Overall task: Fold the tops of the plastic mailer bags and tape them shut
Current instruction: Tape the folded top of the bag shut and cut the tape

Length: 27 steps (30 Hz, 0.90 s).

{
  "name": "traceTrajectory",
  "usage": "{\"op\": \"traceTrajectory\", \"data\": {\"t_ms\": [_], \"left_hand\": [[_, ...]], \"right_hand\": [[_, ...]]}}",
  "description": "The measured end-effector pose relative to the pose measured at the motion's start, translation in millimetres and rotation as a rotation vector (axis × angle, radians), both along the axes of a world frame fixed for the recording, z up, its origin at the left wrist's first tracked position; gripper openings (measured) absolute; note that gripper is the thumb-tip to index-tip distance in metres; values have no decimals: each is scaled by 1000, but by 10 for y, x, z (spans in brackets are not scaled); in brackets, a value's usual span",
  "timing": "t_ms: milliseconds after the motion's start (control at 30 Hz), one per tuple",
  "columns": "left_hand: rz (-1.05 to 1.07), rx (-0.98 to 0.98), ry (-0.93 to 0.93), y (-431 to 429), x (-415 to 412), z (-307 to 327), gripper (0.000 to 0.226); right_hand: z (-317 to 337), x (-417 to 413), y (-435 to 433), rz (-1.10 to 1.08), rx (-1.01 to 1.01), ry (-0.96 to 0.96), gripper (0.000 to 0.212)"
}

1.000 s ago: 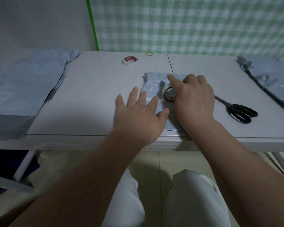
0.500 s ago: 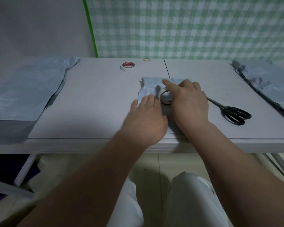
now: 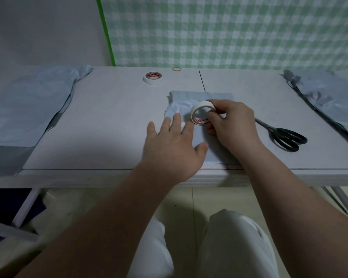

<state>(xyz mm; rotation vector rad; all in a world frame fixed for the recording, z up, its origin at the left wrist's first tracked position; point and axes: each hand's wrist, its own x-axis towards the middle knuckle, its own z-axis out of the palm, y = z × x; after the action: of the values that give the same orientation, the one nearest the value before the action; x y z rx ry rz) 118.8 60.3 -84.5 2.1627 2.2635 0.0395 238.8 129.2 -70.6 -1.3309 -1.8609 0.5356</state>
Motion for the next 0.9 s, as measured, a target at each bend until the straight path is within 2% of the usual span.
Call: {"op": "traceTrajectory", "data": {"t_ms": [333, 600, 900], "left_hand": [[-3, -11, 10, 8, -11, 11, 70], [-12, -14, 23, -4, -9, 27, 67], [3, -34, 25, 13, 35, 31, 56]], "right_hand": [[15, 105, 29, -20, 109, -156, 33], [63, 151, -29, -76, 121, -312, 40], [124, 88, -109, -80, 201, -611, 35]]}}
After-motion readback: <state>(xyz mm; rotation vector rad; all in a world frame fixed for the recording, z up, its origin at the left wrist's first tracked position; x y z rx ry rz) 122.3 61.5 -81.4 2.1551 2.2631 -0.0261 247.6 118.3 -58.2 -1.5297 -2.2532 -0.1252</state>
